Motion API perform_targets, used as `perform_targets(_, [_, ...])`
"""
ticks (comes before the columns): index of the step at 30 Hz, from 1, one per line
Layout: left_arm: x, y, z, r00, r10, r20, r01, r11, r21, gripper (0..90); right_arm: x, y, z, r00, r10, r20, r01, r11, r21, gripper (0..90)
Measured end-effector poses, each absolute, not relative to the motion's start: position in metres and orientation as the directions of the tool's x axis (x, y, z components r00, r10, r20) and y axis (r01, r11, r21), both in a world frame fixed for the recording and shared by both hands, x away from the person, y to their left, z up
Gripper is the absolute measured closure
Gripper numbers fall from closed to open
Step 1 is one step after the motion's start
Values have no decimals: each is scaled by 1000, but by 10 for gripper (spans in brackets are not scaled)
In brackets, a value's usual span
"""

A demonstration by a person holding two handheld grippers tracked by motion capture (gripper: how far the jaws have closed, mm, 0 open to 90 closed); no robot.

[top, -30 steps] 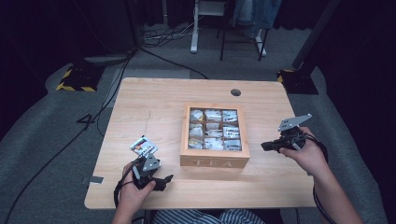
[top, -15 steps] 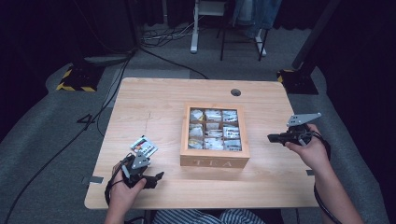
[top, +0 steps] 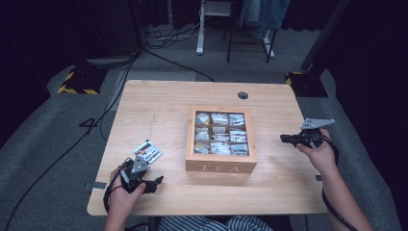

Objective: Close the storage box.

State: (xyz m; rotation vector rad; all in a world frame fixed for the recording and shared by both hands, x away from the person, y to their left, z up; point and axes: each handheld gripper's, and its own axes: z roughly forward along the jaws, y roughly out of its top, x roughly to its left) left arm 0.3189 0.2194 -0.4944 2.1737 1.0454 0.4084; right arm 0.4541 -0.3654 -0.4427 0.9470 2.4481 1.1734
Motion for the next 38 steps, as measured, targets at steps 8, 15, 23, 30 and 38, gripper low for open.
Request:
perform_targets(8, [320,219,-498,625,781,-15,570,-443,693,215,464,-376,-473,-726,688,13,431,440,788,897])
perform_targets(15, [321,218,-500,626,780,-13,570,-446,690,215,467,-376,-492,-729,684,24,442,445,779,900])
perform_targets(23, [322,216,-503,629,778,-13,566,-446,693,211,468,-374,-500,-714,699,22,450,435,780,886])
perform_targets(30, [322,216,-504,629,777,-16,565,-442,696,201,471,-372,-502,-682,731,22,480,425,767,662])
perform_targets(38, [323,216,-504,630,776,-18,566,-443,695,195,473,-361,-503,-695,719,4,473,453,756,380])
